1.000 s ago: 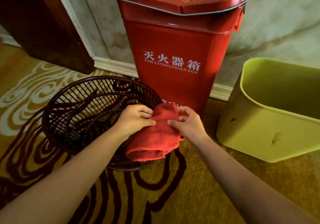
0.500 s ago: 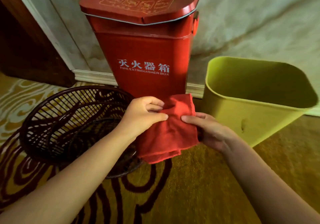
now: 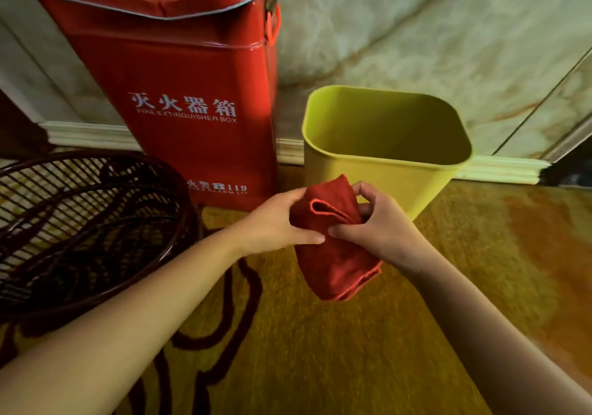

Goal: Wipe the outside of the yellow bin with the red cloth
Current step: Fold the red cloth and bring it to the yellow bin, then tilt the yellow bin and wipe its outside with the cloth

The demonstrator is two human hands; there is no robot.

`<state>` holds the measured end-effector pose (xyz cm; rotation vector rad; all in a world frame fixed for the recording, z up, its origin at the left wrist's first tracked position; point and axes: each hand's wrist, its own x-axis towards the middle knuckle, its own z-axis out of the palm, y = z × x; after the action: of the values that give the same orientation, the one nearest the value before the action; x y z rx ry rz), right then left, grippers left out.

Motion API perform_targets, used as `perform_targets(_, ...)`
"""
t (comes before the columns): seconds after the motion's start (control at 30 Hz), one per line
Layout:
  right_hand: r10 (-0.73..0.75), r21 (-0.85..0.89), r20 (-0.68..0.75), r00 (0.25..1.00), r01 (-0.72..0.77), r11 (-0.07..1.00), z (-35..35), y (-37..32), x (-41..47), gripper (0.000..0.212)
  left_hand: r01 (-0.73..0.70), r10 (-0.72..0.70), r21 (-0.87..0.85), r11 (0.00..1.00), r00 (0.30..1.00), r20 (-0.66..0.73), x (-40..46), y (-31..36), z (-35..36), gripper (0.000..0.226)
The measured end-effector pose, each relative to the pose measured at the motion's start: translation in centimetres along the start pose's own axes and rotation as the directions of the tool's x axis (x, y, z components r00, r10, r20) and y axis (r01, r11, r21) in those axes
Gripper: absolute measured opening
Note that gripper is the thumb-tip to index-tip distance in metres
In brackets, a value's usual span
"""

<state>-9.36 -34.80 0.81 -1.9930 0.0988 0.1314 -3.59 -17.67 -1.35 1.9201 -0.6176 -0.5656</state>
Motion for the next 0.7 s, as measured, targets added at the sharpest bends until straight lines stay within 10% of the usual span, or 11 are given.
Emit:
perform_targets(0.17,-0.093,-0.346,-0.194,0.977,0.021,0.938,0.3,1.2,-0.4,0.050,0.123,-0.146,-0.198,0.972,0.984,-0.103,-0.1,-1.6,1.9,0.019)
perform_targets(0.3,0.021,0.123,-0.262,0.965,0.011,0.992,-0.1,4.4,-1.5,0.091,0.207,-0.320,-0.486,0.849,0.934,-0.160,-0.5,-2.6,3.0,0.027)
perform_targets(0.4,0.256,0.500,-0.061,0.965,-0.192,0.844,1.3,7.0,-2.6,0.112,0.239,-0.422,-0.699,0.674,0.901,-0.100,-1.0,-3.1,3.7,0.021)
perform_targets(0.5,0.389,0.670,0.189,0.902,-0.407,0.620,2.3,8.4,-2.3,0.101,0.275,-0.431,-0.759,0.590,0.902,-0.009,-1.3,-3.5,4.5,0.022)
perform_targets(0.7,0.455,0.708,0.274,0.847,-0.498,0.500,1.5,9.9,-2.3,0.061,0.477,-0.561,-0.679,0.558,0.820,0.114,-1.2,-3.7,5.5,0.045)
